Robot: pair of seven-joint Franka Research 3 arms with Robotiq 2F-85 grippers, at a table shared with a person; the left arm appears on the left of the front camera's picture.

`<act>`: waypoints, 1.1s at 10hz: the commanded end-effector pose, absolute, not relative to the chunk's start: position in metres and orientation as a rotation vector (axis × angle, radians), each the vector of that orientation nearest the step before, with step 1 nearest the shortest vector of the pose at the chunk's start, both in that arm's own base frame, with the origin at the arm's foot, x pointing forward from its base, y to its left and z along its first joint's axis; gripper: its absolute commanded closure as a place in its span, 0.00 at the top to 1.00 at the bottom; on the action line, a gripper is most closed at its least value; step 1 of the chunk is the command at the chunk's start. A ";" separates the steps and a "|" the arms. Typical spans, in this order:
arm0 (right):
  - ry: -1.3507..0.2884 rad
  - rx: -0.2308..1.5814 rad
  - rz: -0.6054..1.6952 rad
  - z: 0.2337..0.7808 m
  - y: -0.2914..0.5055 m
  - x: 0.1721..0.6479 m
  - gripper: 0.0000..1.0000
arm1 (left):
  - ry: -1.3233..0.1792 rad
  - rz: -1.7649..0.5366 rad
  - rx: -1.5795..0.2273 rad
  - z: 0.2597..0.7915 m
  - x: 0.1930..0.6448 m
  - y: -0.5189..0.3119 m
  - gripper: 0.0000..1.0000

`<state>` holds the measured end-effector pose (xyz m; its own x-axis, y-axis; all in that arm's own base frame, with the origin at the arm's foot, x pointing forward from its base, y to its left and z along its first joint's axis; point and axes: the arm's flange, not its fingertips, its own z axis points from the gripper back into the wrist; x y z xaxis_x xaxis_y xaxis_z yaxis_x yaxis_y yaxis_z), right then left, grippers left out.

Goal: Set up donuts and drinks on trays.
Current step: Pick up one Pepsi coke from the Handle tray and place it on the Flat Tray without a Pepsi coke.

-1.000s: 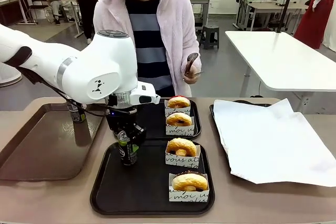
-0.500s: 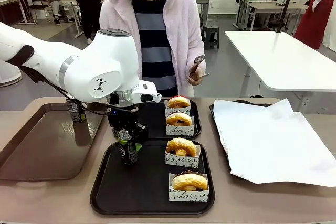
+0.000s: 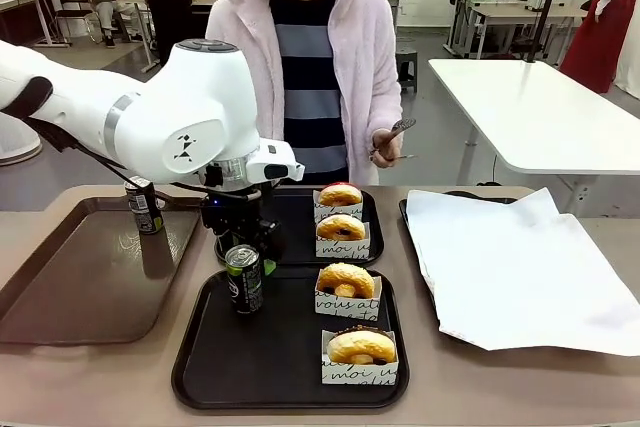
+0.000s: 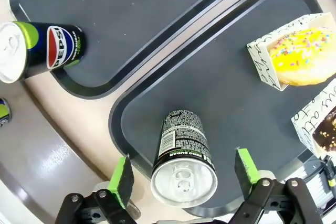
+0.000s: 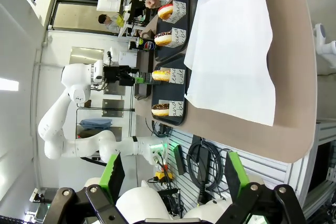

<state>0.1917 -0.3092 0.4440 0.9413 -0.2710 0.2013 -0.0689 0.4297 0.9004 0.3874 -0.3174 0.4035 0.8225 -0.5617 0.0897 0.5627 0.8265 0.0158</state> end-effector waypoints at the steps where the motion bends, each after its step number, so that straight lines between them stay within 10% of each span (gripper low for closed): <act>1: -0.349 1.138 -0.128 0.444 -0.310 0.191 1.00 | -0.100 -0.559 -0.047 0.419 0.381 -0.303 1.00; 11: -0.349 1.138 -0.128 0.444 -0.310 0.191 1.00 | -0.150 -0.341 -0.132 0.485 0.364 -0.186 1.00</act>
